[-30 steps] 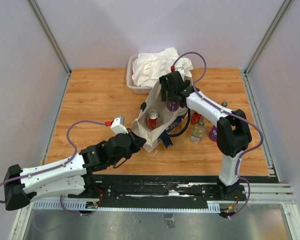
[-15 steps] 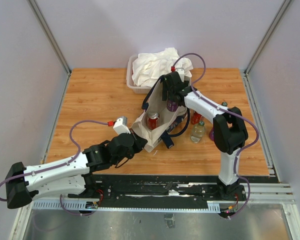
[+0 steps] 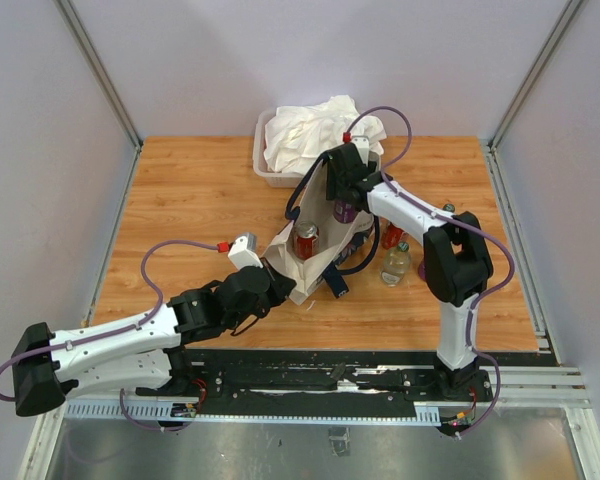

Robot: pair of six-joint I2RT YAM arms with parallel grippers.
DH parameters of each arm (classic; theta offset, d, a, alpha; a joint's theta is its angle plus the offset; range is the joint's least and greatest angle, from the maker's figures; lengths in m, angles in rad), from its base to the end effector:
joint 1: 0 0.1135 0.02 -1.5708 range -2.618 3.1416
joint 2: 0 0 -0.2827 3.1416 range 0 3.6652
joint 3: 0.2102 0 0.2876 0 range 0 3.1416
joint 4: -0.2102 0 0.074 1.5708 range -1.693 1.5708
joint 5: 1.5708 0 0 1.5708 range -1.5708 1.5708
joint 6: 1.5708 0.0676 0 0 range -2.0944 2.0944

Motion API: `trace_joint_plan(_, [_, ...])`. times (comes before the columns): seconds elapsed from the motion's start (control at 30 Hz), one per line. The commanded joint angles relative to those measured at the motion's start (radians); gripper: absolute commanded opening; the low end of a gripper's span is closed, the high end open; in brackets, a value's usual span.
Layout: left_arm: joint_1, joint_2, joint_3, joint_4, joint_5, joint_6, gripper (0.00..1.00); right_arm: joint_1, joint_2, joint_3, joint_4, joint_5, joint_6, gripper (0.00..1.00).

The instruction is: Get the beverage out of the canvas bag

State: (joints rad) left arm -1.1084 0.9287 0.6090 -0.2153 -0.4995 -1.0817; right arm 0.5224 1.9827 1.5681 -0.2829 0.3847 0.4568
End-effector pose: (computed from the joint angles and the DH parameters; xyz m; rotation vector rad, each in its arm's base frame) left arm 0.1411 -0.2105 0.2405 -0.2797 2.1233 -0.8259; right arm 0.4629 0.2372 0.2264 0.1278 2.2068 0.1048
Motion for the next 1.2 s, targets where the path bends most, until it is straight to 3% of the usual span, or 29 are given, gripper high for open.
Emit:
trace_joint_plan(0.0, [-0.003,0.016,-0.027,-0.081,0.02,0.014,0.0,-0.055,0.101,-0.039,-0.157,-0.044,0.007,0.75])
trace_joint_plan(0.17, [-0.003,0.014,-0.033,-0.082,0.017,0.009,0.01,-0.055,0.113,-0.042,-0.176,-0.057,0.005,0.79])
trace_joint_plan(0.43, [-0.003,0.001,-0.045,-0.09,0.011,-0.005,0.0,-0.055,0.068,-0.072,-0.135,-0.047,-0.008,0.51])
trace_joint_plan(0.5, [-0.003,-0.001,-0.046,-0.091,0.009,-0.007,0.0,-0.055,0.052,-0.074,-0.119,-0.062,-0.025,0.42])
trace_joint_plan(0.57, [-0.003,-0.002,-0.044,-0.093,0.006,-0.007,0.01,-0.054,0.029,-0.07,-0.107,-0.086,-0.043,0.04])
trace_joint_plan(0.6, [-0.003,-0.001,-0.041,-0.095,0.004,-0.006,0.01,-0.052,0.013,-0.07,-0.103,-0.098,-0.053,0.01])
trace_joint_plan(0.8, [-0.003,-0.001,-0.034,-0.103,-0.005,0.002,0.0,-0.04,-0.131,-0.056,-0.038,-0.224,-0.158,0.01])
trace_joint_plan(0.97, [-0.003,0.001,-0.031,-0.106,-0.011,0.001,0.0,-0.004,-0.227,0.036,-0.106,-0.262,-0.246,0.01])
trace_joint_plan(1.17, [-0.003,0.008,-0.031,-0.107,-0.022,-0.006,0.0,0.054,-0.372,0.025,-0.139,-0.26,-0.318,0.01])
